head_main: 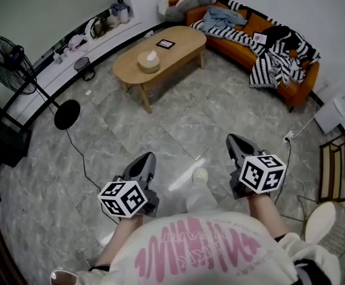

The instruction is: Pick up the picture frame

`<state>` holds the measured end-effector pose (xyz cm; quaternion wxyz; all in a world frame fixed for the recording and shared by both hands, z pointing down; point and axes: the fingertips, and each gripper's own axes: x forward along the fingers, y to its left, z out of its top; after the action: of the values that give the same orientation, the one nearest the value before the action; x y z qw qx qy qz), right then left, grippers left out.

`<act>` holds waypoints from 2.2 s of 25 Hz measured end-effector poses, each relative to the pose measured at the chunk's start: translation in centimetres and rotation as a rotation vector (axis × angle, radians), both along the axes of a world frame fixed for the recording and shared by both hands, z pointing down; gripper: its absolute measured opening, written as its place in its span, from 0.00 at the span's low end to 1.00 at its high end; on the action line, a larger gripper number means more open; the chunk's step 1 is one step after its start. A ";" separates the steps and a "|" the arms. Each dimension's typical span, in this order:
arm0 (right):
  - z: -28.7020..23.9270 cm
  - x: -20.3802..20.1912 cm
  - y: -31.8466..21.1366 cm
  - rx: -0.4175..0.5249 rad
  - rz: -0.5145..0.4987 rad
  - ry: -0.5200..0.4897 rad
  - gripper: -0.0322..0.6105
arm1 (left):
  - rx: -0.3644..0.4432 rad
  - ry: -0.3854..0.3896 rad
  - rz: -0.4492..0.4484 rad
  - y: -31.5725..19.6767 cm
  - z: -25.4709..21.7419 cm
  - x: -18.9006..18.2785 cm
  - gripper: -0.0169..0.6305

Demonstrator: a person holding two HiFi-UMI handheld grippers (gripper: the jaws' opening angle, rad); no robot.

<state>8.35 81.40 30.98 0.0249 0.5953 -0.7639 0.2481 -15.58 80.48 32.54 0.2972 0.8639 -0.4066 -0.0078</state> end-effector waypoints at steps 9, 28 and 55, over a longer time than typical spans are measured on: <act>1.8 0.0 -11.0 -0.037 -0.051 -0.040 0.06 | 0.037 -0.065 -0.011 -8.5 0.4 0.9 0.03; -6.1 4.8 -38.5 0.127 -0.199 -0.046 0.06 | 0.187 -0.021 -0.090 -33.4 -6.5 7.5 0.03; 0.4 9.9 -59.9 -0.029 -0.075 -0.097 0.06 | 0.053 0.026 0.065 -58.5 -2.2 13.1 0.03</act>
<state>18.27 21.52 31.33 0.0059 0.5530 -0.7824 0.2865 -2.46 21.98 30.35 0.2797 0.8840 -0.3739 -0.0199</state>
